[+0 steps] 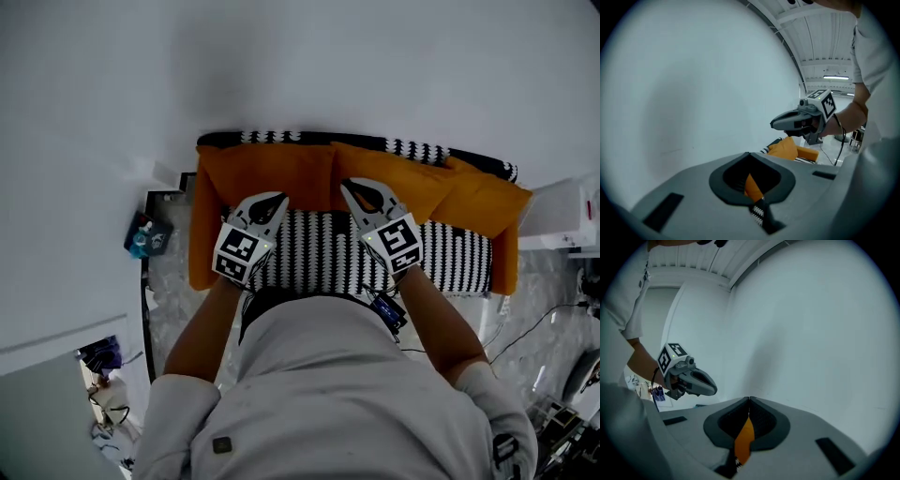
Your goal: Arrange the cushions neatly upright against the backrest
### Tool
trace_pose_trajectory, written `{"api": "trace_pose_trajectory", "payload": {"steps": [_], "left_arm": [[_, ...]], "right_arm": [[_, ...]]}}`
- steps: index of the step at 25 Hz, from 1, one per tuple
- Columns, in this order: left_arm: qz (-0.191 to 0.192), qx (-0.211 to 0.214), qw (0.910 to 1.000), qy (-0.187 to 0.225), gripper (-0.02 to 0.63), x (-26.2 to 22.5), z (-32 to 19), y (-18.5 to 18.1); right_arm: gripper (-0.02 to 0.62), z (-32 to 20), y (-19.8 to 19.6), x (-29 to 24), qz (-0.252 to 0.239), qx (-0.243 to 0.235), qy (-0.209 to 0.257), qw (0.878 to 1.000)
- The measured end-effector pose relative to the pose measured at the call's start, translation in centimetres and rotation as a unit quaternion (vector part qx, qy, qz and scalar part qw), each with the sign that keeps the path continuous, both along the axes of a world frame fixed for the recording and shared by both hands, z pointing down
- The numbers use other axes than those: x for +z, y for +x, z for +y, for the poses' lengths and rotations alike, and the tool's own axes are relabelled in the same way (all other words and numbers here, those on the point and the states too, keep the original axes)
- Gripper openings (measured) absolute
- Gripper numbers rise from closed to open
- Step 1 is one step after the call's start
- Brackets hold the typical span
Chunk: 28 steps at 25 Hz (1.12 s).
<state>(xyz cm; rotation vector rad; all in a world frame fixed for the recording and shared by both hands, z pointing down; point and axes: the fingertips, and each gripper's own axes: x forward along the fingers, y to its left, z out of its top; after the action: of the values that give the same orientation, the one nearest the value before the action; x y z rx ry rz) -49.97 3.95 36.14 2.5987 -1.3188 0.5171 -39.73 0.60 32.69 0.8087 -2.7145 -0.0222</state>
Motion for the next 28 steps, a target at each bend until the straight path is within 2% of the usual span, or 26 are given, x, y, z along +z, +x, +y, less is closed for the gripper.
{"api": "trace_pose_trajectory", "payload": {"steps": [6, 11, 17, 22, 28], "left_arm": [[0.024, -0.021, 0.9993, 0.018, 0.009, -2.3, 1.9, 1.7], [0.033, -0.026, 0.9988, 0.024, 0.009, -3.3, 3.2, 0.9], [0.042, 0.012, 0.9980, 0.046, 0.009, -5.9, 4.6, 0.1], [0.061, 0.034, 0.9960, 0.056, 0.009, -7.8, 7.3, -2.4], [0.069, 0.045, 0.9942, 0.068, 0.009, -8.9, 11.9, -8.1]], "right_arm": [[0.026, 1.7, 1.7, -0.5, -0.008, -0.008, 0.003, 1.000], [0.026, 2.8, 2.2, -0.7, -0.018, 0.007, -0.004, 1.000], [0.026, 4.5, 2.1, -2.7, -0.017, 0.036, 0.021, 0.999], [0.026, 6.6, 1.2, -4.9, -0.024, 0.080, 0.033, 0.996], [0.026, 11.1, -2.1, -5.9, -0.043, 0.128, 0.040, 0.990]]}}
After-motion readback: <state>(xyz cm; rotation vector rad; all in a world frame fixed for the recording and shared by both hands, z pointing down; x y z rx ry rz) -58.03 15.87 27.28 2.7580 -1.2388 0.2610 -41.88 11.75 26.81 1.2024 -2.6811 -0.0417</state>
